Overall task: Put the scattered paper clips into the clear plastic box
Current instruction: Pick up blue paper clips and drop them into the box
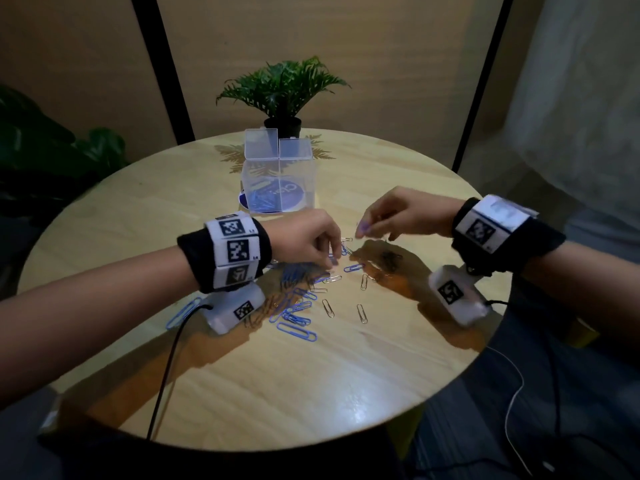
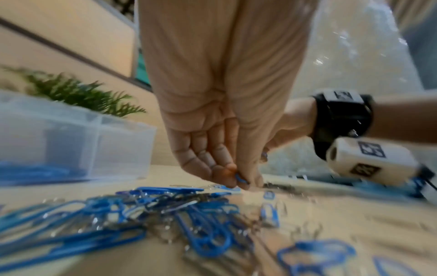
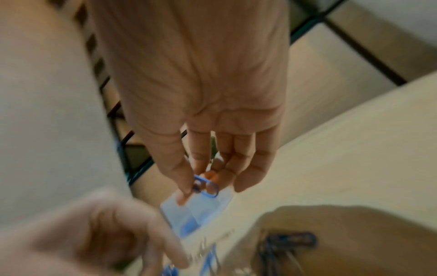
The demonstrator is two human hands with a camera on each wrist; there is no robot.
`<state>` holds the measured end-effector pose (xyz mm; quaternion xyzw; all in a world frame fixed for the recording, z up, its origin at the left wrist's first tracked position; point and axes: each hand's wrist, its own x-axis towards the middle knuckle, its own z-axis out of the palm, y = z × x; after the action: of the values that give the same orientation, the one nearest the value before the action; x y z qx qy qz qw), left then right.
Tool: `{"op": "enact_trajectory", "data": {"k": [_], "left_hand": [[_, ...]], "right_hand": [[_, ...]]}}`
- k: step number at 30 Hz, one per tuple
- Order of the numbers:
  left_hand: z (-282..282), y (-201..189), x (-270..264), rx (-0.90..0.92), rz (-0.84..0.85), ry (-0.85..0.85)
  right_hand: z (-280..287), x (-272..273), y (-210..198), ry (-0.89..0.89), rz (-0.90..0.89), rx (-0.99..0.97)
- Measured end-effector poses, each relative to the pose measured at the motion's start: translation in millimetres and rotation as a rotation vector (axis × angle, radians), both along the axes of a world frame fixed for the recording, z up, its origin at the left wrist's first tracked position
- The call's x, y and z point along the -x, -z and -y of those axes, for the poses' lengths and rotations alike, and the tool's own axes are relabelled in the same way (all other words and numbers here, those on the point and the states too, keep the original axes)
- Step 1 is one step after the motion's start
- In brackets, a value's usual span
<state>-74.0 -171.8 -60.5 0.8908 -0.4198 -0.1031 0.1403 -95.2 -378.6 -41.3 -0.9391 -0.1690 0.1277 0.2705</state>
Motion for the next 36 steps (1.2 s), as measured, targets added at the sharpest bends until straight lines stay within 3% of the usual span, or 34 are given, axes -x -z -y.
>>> {"op": "enact_trajectory", "data": {"k": [3, 6, 8, 9, 11, 13, 16, 19, 21, 25, 28, 33, 36], "left_hand": [[-9, -4, -12, 0.104, -0.156, -0.085], [-11, -9, -17, 0.218, -0.394, -0.194], [-10, -11, -18, 0.265, -0.482, -0.234], [-10, -12, -19, 0.282, -0.500, -0.252], [-8, -13, -17, 0.240, -0.438, -0.272], [-7, -15, -12, 0.145, -0.357, -0.244], [-5, -16, 1, -0.019, -0.288, -0.211], [-6, -12, 8, -0.242, -0.029, -0.141], [-8, -7, 10, -0.272, 0.086, -0.089], [-3, -1, 15, -0.211, 0.143, -0.036], [1, 1, 22, -0.228, 0.192, -0.004], [1, 4, 38, -0.507, 0.412, 0.110], [6, 8, 45, -0.635, 0.621, 0.237]], "right_hand": [[17, -3, -10, 0.282, -0.309, -0.571], [19, 1, -8, 0.387, -0.422, -0.723], [10, 6, -5, 0.330, -0.390, -0.582], [5, 8, -1, 0.253, -0.301, -0.407], [-7, 12, 7, 0.044, -0.005, 0.061], [-19, 16, 13, -0.068, 0.234, 0.373], [-32, 20, 13, -0.070, 0.307, 0.462], [-36, 18, 12, -0.050, 0.277, 0.499], [-38, 20, 13, -0.040, 0.273, 0.499], [-39, 20, 15, -0.075, 0.213, 0.454], [-32, 13, 9, -0.025, 0.119, 0.314], [-20, 1, 0, 0.392, -0.324, -0.495], [-17, -2, -3, 0.421, -0.376, -0.641]]}}
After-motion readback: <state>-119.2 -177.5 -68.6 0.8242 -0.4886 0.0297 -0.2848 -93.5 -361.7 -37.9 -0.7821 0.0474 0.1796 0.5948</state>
